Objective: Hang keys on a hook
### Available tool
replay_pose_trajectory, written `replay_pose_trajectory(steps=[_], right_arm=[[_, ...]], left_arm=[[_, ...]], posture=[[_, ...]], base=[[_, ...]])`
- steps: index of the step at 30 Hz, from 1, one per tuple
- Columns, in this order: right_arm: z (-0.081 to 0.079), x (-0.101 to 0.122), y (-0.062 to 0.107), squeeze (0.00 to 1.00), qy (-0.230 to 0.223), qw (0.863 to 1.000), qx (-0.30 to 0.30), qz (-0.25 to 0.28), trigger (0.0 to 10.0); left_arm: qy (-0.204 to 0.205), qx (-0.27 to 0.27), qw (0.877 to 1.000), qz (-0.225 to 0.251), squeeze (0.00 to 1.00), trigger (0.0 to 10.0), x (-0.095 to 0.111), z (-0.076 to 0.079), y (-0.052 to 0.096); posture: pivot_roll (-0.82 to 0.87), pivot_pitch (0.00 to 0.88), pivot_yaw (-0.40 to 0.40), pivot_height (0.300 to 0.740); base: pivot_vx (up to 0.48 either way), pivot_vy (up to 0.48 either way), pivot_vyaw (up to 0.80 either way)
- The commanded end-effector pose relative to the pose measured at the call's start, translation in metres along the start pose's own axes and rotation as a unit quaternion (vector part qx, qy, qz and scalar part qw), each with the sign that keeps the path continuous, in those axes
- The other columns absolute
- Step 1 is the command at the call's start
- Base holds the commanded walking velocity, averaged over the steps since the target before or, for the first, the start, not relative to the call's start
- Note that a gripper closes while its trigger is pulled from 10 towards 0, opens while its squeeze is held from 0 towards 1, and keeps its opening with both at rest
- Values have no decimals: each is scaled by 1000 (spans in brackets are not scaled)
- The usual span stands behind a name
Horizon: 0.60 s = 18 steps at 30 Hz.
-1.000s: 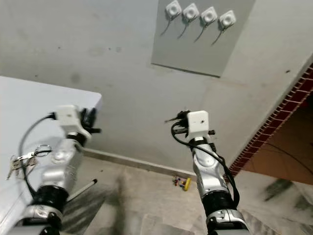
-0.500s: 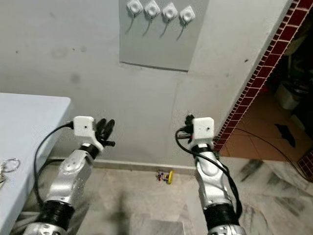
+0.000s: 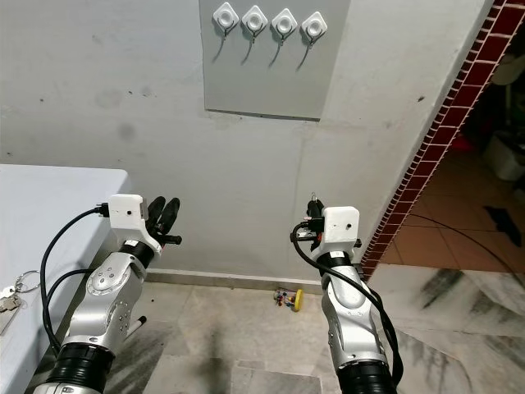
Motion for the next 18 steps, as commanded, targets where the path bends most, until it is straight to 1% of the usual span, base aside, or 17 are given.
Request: replay_pose_trajectory(steps=[1, 3, 5, 10, 16, 18], right_arm=[[1, 7, 0, 0, 0, 1000, -5, 7, 10000], [1, 7, 1, 0, 2, 1000, -5, 7, 10000], [1, 8, 1, 0, 5, 1000, -2, 8, 10000], [1, 10, 1, 0, 11, 1000, 2, 9, 10000], [0, 12, 0, 0, 18, 1000, 10, 6, 10000], [-3, 11, -1, 0, 20, 1000, 17, 2, 10000]], left_arm=[[-4, -13, 1000, 8, 0, 10000, 10, 4, -4], [-5, -14, 1000, 9, 0, 10000, 11, 4, -4], [1, -21, 1000, 4, 0, 10000, 10, 5, -5], [11, -25, 1000, 12, 0, 10000, 13, 8, -7], [16, -21, 1000, 14, 0, 10000, 13, 9, -5], [8, -18, 1000, 10, 0, 10000, 11, 8, -3]], posture=[[-81, 0, 15, 740], [-84, 0, 16, 740], [-90, 0, 15, 740], [-89, 0, 6, 740], [-80, 0, -8, 740], [-72, 0, -17, 740]], base=[[0, 0, 0], [0, 0, 0], [0, 0, 0], [0, 0, 0], [319, 0, 0], [467, 0, 0]])
Point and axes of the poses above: a point about 5 cm out from each wrist's last joint towards the gripper, its own y axis pointing back from the gripper into the wrist, its own x axis along the axis of the wrist's last joint, z = x × y, the point moved 5 cm from there along -y, pointing out of the wrist towards the gripper, and after that the axes turned 3 degrees about -y, right-handed, at the moved point
